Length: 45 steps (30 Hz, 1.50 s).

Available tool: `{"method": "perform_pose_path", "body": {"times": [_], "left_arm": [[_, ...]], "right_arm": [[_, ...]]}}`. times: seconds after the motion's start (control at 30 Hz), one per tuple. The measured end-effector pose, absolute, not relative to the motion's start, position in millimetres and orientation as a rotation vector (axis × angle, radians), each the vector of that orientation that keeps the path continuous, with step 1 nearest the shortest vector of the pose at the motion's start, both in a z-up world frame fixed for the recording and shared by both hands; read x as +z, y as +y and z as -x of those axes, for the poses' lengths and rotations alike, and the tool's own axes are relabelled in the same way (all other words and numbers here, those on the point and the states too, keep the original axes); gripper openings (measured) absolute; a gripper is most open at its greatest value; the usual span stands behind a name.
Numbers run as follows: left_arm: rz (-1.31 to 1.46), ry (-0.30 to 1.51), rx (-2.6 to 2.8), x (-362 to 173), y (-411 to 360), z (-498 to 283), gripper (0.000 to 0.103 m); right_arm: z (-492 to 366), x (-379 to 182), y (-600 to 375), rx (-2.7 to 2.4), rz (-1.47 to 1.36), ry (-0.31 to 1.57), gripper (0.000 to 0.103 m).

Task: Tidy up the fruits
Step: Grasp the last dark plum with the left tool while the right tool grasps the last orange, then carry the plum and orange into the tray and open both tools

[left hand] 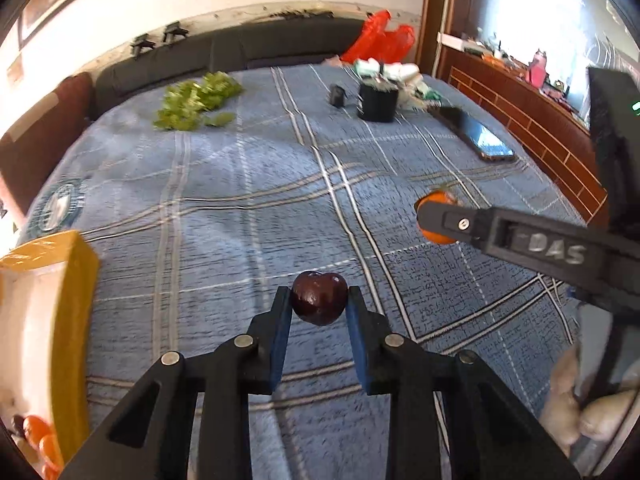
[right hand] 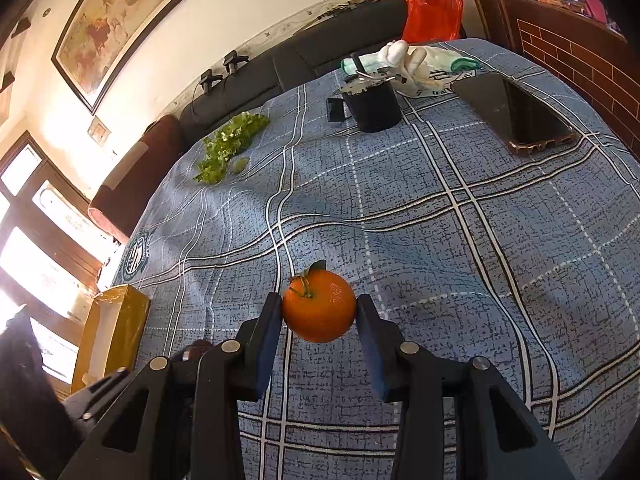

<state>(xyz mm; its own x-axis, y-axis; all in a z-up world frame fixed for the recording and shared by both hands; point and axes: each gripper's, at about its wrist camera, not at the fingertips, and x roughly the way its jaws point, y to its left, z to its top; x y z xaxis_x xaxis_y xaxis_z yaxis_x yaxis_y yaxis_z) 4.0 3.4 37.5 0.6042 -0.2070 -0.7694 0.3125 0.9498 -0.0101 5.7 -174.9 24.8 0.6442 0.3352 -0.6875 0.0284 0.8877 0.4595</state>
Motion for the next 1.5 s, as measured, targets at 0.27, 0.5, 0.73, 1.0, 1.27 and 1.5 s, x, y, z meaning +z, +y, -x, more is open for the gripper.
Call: {"method": "perform_pose_path", "body": {"times": [0.27, 0.5, 0.73, 1.0, 1.27, 1.5], "left_arm": [[-0.061, 0.803, -0.219, 72, 50, 41, 0.027], [-0.007, 0.744, -0.075, 90, 102, 81, 0.027], [0.065, 0.731, 0.003, 99, 147, 114, 0.027], [0.107, 0.706, 0.021, 104, 172, 142, 0.027], [0.145, 0.690, 0.039, 105, 195, 159, 0.027], [0.158, 0.696, 0.042, 103, 203, 162, 0.027]], "right_arm": [[1, 28, -151, 0.235, -0.393, 0.847, 0.041], [10, 30, -135, 0.264, -0.362, 0.833, 0.041], [35, 25, -99, 0.324, -0.322, 0.880, 0.041], [83, 45, -52, 0.402, -0.260, 0.861, 0.042], [106, 71, -8, 0.460, -0.175, 0.825, 0.042], [117, 79, 19, 0.502, -0.121, 0.805, 0.042]]}}
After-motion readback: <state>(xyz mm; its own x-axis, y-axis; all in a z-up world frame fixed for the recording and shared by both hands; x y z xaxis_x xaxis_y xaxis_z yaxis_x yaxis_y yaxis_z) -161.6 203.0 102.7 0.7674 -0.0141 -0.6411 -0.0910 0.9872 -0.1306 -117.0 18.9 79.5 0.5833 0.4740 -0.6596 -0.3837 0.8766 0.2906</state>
